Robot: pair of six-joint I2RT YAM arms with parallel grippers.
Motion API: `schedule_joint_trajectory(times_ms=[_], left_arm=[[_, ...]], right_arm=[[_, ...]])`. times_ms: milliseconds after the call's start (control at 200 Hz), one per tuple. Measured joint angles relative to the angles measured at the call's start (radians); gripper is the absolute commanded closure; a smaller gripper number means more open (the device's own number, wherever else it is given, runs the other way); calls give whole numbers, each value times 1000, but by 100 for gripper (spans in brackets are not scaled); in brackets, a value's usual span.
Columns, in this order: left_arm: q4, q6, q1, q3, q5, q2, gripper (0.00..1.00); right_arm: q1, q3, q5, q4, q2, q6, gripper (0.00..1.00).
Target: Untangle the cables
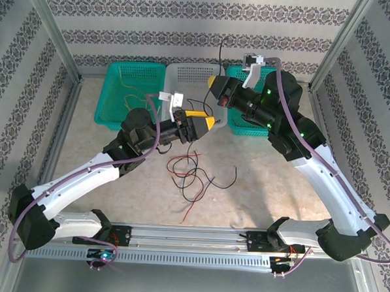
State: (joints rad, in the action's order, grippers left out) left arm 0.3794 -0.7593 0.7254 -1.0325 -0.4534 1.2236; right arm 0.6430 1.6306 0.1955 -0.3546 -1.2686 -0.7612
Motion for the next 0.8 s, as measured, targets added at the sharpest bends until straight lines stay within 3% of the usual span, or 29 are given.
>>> schedule_joint_trajectory(times_ms=[160,455,645,685,760,800], left_arm=[[3,21,2,-1,-10,23,67],[-42,84,7,-13,83,6,100],[-163,144,7,-42,122,5,99],[-182,153,7,-42,124,5,88],[-209,167,7,-41,129,1,55],[-214,169,7,-40,137,-7,45]], right_arm=[[0,11,0,10,-12,-3,95],[-12,26,8,16,-30,-3,94],[-26,58,23,16,-46,-3,94],[-26,66,23,16,-50,-3,94],[-26,72,25,16,-51,-3,94],[-26,72,27,16,-51,-3,94]])
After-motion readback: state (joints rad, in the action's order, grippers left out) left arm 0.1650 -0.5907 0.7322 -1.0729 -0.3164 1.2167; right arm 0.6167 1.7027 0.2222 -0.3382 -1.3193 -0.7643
